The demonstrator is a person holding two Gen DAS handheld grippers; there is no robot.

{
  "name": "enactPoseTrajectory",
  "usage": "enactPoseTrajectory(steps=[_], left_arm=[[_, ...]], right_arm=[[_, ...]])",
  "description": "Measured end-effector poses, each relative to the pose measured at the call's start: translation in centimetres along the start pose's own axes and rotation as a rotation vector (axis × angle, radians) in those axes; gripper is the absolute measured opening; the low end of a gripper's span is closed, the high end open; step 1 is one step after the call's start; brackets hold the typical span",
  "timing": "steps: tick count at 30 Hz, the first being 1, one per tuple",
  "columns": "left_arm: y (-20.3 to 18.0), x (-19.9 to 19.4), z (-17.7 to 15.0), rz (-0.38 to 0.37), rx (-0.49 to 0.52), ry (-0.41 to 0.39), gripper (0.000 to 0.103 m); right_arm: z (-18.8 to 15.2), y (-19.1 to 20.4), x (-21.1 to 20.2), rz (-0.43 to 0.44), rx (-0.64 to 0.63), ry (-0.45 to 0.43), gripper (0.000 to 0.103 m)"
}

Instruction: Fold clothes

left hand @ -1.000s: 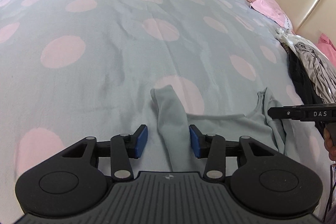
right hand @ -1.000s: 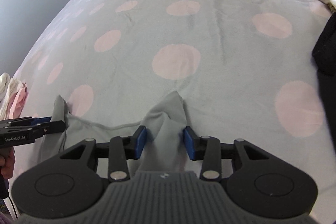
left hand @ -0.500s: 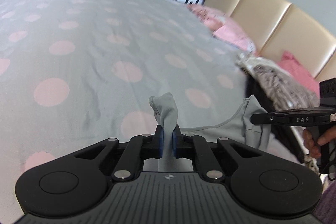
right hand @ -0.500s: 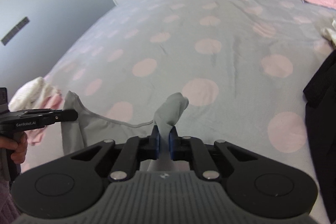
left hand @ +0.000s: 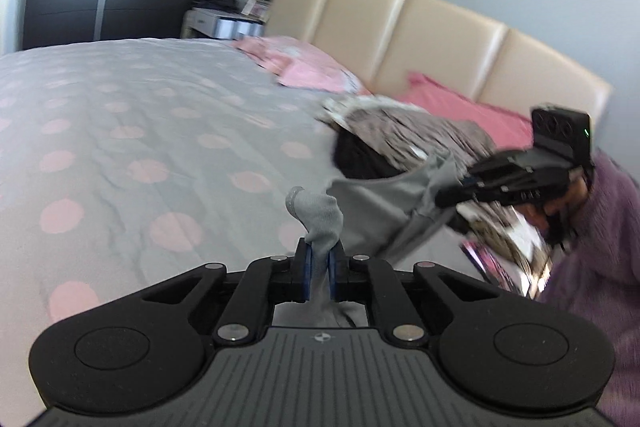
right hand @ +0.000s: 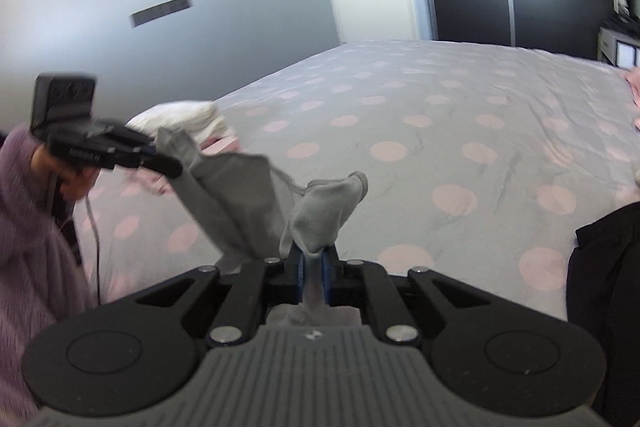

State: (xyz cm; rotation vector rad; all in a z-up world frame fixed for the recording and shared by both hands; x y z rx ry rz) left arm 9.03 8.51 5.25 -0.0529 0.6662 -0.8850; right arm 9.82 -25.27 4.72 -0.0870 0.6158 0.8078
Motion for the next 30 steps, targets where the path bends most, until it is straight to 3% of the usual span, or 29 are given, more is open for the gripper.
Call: enactPoseTrajectory(steps=[7,12,16,23,27,30], left_arm=[[-3.7,0.5,-4.1,-0.078,0.113,0.2,0.006],[-5.6,2.9,-8.7,-0.087,0.22,0.406,0.006],[-6.1,4.1,-11.5,-0.083,0.266,0.503,0.006],[-6.7,5.5,-13.9,-0.054,0.364,0.598,0.006],[-7.5,5.3,-14.9,-0.024,0.448,0.634,0.006],[-8.9,5.2,-15.6,-0.006,0.553,0.653,0.008]], right_arm=[[-5.4,2.5,-1.9,0.018,-0.156,0.091,0.01],[-9.4,4.6,-1.1,0.006,-0.312,0.199,0.01],[-11.8,6.1,-0.4,-0.022,-0.465,0.257,0.01],[-14.1,8.4,1.0,-0.057,-0.667,0.295,0.011],[-15.6,9.9,1.0,-0.047,-0.786,0.33,0.024],[-16.3,10.6,0.8,-0.038,-0.837,0.35,0.024]])
Point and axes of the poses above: each gripper's, at about its wrist camera, not at the fingertips, and x roughly the way its jaws point, y to its left, z to its top, the point moved 4 cm from there along x, roughly the way its jaws point, and after that the axes turned 5 degrees about -z, right-handed, at the moved point
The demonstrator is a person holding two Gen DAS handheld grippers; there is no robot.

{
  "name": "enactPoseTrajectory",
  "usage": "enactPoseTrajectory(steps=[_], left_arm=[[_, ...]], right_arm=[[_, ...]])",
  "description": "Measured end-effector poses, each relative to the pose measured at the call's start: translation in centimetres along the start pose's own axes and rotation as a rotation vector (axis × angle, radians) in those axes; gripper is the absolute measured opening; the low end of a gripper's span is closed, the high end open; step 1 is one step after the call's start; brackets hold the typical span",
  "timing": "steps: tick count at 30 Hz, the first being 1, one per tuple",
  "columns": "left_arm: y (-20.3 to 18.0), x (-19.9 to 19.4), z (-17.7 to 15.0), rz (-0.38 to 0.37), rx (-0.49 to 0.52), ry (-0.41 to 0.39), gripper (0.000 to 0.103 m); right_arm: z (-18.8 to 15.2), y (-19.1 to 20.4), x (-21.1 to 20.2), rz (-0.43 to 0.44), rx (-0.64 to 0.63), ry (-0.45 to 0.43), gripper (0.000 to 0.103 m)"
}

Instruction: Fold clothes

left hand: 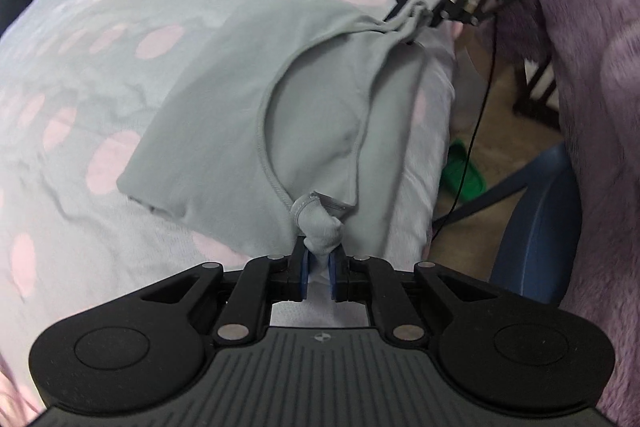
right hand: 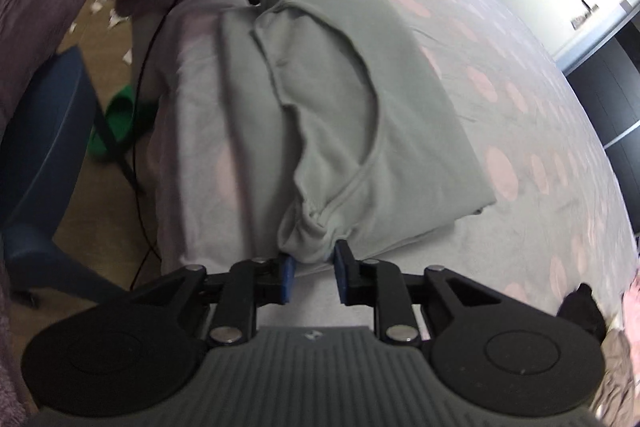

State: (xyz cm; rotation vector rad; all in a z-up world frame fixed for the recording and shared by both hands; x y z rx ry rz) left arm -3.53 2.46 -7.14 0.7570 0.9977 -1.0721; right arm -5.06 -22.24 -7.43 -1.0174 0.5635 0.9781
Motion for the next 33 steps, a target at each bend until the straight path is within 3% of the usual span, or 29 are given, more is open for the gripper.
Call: enactPoseTrajectory(steps=[3,8,12,15,17,20,23,26,29,33], left_arm=[[-1.6,0.2,-0.3,0.006,0.078,0.045,0.015],[-3.2,-0.4,-0.8,-0.042,0.097,0.08,0.017],[-5.0,-0.7,-0.9,-0.074,0.133,0.101,0.017],[-4.8,-1.8,-0.4,-0.07,0.095,0.043,0.017],[-3.9,-2.9,0.1,-0.057,0.035,-0.02,0.017],[-2.1,-4.5,0.8,-0.02,-0.089,-0.129,0.017],[0.2,-5.1,1.5,0.065,-0.238,-0.202,0.02],[2.7,-4.7,1.7,0.138,-0.403,-0.251,0.028],[5.4,-4.0,1.5,0.194,-0.585,-0.295,0.029],[8.0,-3.0,1.2,0.214,-0.784,-0.341,0.03]], right_arm=[[0.0,1.0,-0.4,0.027,-0.054,0.021,0.032],[-0.4,3.4,-1.5,0.105,-0.168,0.095,0.032],[-0.1,2.8,-2.9,0.089,-0.108,0.08,0.032],[0.6,1.1,-4.1,0.064,-0.002,0.024,0.031],[1.0,-0.2,-4.7,0.057,0.079,-0.017,0.03],[1.5,-2.2,-5.5,0.066,0.208,-0.08,0.019],[1.6,-4.4,-5.3,0.039,0.358,-0.101,0.02],[1.6,-6.6,-4.1,-0.014,0.493,-0.075,0.02],[1.5,-8.4,-2.4,-0.079,0.649,-0.041,0.023],[0.9,-9.9,-0.5,-0.184,0.889,-0.033,0.025]])
Point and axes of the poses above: each gripper's, at about its wrist camera, not at the fingertips, and x roughly the way its jaws point, y to its left, z to its top, the point moved 4 cm from there along x, roughly the way its jaws point, and after that the axes turned 5 degrees about -z, right-handed, at the moved point
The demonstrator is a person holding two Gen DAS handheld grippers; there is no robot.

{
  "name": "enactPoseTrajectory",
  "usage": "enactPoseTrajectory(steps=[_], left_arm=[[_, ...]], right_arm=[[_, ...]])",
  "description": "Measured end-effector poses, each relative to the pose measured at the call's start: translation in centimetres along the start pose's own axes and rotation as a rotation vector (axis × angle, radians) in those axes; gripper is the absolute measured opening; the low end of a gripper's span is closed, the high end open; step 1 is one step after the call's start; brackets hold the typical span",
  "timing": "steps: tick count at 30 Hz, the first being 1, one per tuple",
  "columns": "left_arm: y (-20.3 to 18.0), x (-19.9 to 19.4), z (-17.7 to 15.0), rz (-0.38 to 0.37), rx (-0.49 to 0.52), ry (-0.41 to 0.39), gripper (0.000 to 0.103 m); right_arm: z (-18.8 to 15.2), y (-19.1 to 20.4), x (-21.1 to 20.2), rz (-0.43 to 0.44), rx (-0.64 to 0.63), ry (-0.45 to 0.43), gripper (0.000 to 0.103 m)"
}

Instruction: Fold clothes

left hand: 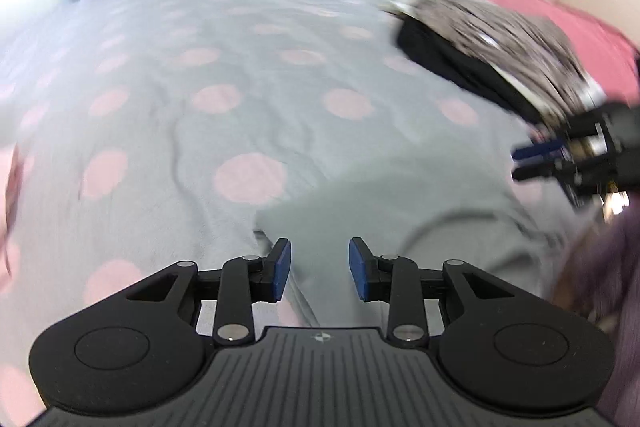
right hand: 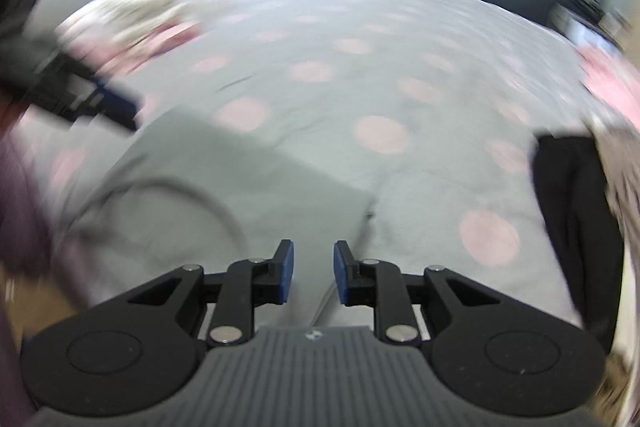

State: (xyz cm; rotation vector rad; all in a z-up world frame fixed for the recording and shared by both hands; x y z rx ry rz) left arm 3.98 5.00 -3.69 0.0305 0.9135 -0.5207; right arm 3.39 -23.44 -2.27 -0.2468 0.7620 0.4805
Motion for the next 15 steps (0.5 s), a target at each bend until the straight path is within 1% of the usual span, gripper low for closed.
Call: enactPoseTrajectory(steps=[2,4,5,6,8,10,13,15], left_arm=[[1.3,0.6,0.2,0.03,-0.087,-0.018,0.03],[2.2,1.3,0.3,0.072,-0.144,-0.036,0.028],[2.4,1.7,0.3,0.094,-0.142,-0.044,0.025],[2.5,2.1,0.4,0.111,-0.133,-0.048,0.025],[2.5,2.8,0.3,0.121,-0.092,-0.033,0.022],[2.8,3.4,0.2,0.134,-0.073,-0.017,0.022],[3.5,4.4,-0.1,0.13,-0.084,0.018,0.022],[3.5,4.8,-0.4,0.123,-0.074,0.036,0.022]], right_arm=[[0.2,-0.2,0.8,-0.042,0.091,-0.038,0.025],[0.4,-0.4,1.0,-0.076,0.135,-0.074,0.024],[0.4,-0.3,1.2,-0.088,0.136,-0.082,0.024],[0.3,-0.3,1.3,-0.1,0.139,-0.079,0.024],[-0.5,-0.3,2.0,-0.113,0.166,-0.036,0.023],[-1.4,-0.1,3.0,-0.109,0.205,0.012,0.023],[-2.6,0.5,4.3,-0.112,0.252,0.052,0.023],[-3.1,0.8,4.8,-0.122,0.258,0.065,0.023]])
Point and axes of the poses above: each gripper's, at about its wrist camera, not at the fingertips, and x roughly the way its jaws point, y to its left, z to its top, the point moved 4 cm from there along x, roughly the way its jaws point, and after that the axes turned 5 degrees about -z, right-handed, at the moved point
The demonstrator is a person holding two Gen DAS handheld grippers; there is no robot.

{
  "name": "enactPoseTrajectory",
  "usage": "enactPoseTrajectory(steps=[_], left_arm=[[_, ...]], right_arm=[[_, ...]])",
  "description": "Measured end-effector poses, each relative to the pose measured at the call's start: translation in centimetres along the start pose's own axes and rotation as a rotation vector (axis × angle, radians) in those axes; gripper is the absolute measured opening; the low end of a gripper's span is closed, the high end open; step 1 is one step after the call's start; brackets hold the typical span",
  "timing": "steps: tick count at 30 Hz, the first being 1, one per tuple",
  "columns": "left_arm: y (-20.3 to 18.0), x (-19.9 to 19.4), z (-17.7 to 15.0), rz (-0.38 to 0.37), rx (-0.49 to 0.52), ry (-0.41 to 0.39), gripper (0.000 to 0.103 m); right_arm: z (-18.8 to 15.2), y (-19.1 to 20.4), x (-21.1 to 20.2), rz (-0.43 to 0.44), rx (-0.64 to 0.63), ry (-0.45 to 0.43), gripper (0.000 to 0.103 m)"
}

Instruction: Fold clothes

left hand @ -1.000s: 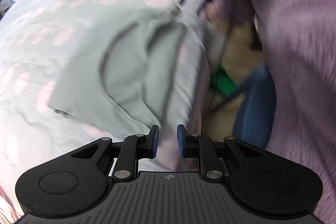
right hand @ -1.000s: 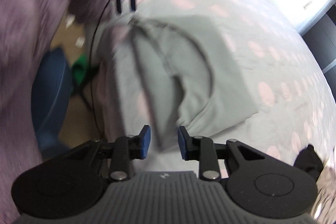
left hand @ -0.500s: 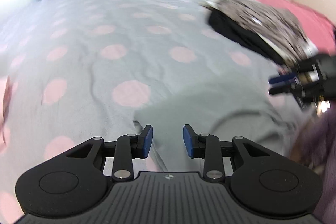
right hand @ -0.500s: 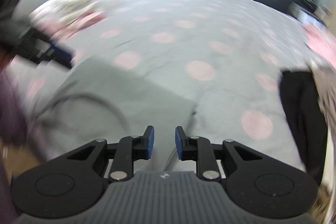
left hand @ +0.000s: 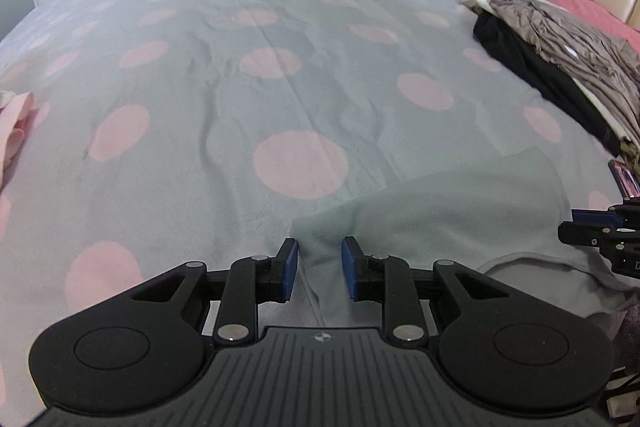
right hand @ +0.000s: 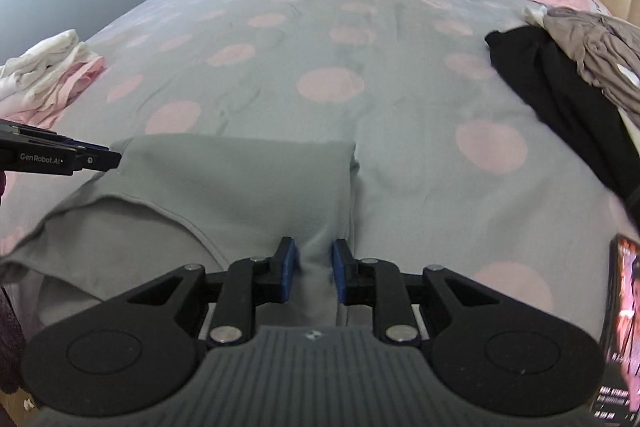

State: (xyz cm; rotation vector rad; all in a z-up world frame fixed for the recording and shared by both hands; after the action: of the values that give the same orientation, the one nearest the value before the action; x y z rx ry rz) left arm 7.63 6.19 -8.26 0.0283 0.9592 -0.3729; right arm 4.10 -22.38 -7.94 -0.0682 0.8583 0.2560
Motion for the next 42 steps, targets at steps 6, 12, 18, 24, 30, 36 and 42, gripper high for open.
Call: enactPoseTrajectory(steps=[6,12,18,24,30,36,42], left_arm=[[-0.1,-0.4,-0.1,0.003,0.015,-0.003,0.022],[-2.4,-3.3,-0.6,0.073,0.125,-0.052,0.022],[-6.6,-6.9,-1.9,0.073,0.27,-0.092,0.022],[-10.0,-5.5,-5.2,0.034,0.389,0.04,0.017],[-9.3,-3.0,-7.4,-0.051,0.311,0.199,0.014],[-8.8,-3.0,-7.2,-0.075,0.264,0.21,0.013],[-9.6,-4.0,-7.6,-0.081,0.297,0.203,0.013]], right_arm=[[-0.1,-0.2,-0.1,0.01,0.007,0.011,0.024],[0.0,0.4,-2.5,-0.027,-0.054,-0.048,0.022],[0.3,1.6,-6.3,-0.009,-0.105,-0.143,0.015],[-1.8,2.7,-5.7,0.006,-0.136,-0.022,0.006],[-3.5,1.9,-3.6,0.031,-0.076,0.111,0.005],[-4.0,2.0,-3.6,0.03,-0.077,0.137,0.005],[-4.2,1.8,-4.5,0.029,-0.072,0.145,0.006]])
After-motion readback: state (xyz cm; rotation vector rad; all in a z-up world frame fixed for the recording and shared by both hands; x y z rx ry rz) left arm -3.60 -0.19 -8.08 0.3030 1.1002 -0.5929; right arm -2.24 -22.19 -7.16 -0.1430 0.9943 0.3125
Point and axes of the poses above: each gripper's, at about its wrist camera, not at the fingertips, and x roughly the way its jaws point, y to its left, z to its top, the point moved 4 cm from there along x, roughly the way its jaws point, and after that the axes turned 5 degrees about -z, right-handed, at the moved point
